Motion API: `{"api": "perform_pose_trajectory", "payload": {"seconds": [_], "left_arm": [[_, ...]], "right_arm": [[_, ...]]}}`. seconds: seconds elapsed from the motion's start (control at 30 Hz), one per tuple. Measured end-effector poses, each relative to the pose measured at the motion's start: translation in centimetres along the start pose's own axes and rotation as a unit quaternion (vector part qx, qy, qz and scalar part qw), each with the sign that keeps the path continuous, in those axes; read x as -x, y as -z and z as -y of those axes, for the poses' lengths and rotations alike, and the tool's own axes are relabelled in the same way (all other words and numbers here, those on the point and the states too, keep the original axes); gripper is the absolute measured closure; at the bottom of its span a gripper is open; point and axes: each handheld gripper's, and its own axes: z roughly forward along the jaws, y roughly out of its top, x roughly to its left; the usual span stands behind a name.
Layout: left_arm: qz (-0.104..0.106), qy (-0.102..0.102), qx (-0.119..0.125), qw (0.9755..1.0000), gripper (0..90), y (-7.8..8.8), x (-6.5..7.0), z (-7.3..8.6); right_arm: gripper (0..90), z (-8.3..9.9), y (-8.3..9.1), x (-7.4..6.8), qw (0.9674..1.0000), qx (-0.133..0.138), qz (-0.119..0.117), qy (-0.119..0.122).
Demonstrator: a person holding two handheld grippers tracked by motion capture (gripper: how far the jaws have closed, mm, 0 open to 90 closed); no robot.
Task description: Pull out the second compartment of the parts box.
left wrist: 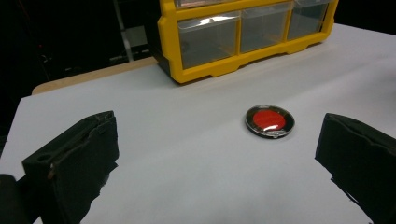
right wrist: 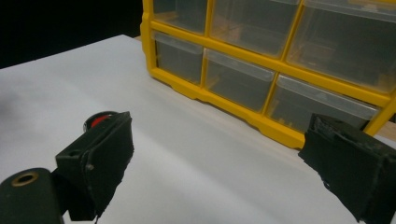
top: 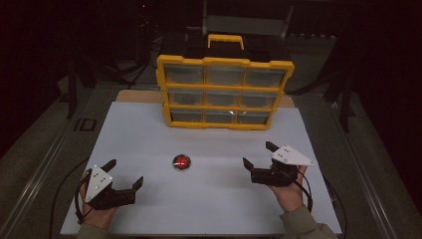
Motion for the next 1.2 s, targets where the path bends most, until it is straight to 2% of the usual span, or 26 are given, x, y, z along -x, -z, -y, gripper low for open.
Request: {"api": "perform_pose_trajectory", "payload": {"seconds": [1.2], "left_arm": [[0.009, 0.003, 0.001, 1.0, 0.0, -0.2, 0.1, 0.1]], "right_arm": [[8.3, -2.8, -2.5, 0.5, 0.9999, -0.009, 0.0, 0.009]]}}
